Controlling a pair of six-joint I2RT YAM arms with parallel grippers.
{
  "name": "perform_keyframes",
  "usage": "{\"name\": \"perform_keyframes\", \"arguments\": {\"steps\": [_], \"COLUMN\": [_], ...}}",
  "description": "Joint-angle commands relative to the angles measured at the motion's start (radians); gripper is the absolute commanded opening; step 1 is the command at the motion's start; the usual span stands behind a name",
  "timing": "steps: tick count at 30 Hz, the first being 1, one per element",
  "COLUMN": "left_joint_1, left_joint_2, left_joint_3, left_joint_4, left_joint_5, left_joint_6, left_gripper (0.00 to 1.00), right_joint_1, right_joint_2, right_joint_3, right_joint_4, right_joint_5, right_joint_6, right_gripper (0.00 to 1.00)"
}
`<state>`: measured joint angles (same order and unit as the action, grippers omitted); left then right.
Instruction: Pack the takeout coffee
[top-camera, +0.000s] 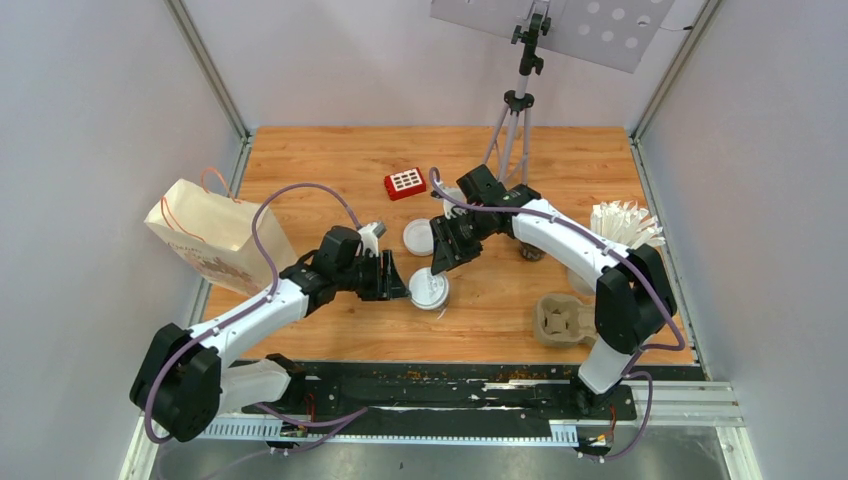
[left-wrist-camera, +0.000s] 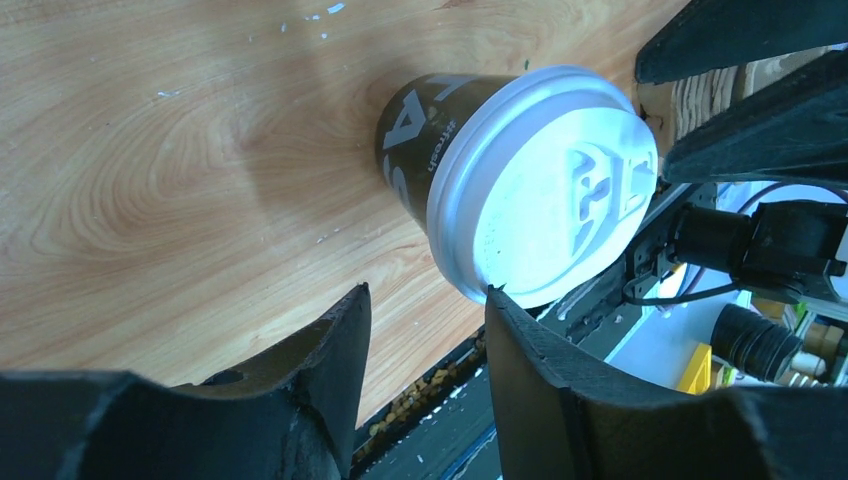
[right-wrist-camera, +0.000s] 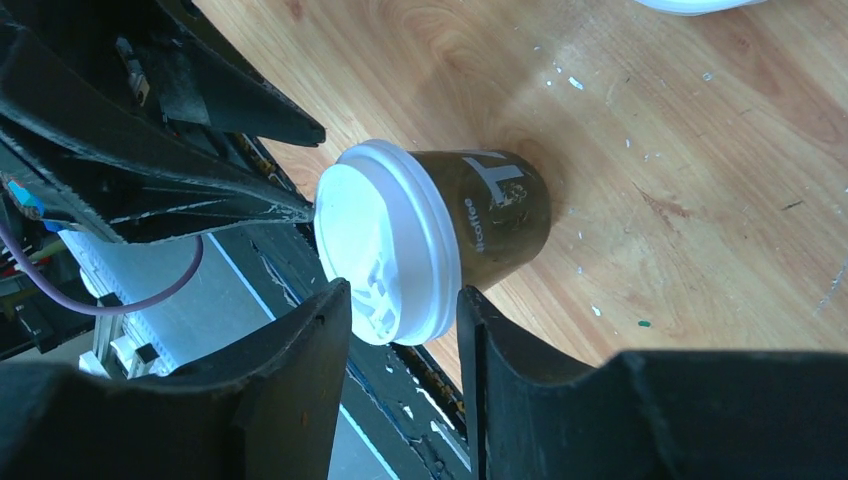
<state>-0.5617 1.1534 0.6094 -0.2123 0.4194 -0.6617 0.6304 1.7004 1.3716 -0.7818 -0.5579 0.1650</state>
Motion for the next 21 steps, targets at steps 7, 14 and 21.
{"name": "perform_keyframes", "arguments": {"steps": [7,14,21], "left_joint_1": [-0.004,-0.004,-0.004], "left_joint_2": [0.032,0.060,0.087], "left_joint_3": [0.029,0.072,0.095], "left_joint_4": [0.065,0.057,0.035], "left_joint_5": [-0.005,-0.013,-0.041], "left_joint_6": [-0.004,0.004,0.022], "left_gripper": [0.50,0.50,0.49], "right_joint_1": [-0.005,-0.005,-0.004], "right_joint_2": [-0.029,-0.084,-0.158], "right_joint_3": [-0.067,-0.146,-0.225], "right_joint_4": [0.067,0.101,0.152], "right_joint_5": [-0.053,-0.048,-0.072], "right_joint_6": [0.022,0.091,0.171], "right_gripper": [0.40,0.35,0.39]}}
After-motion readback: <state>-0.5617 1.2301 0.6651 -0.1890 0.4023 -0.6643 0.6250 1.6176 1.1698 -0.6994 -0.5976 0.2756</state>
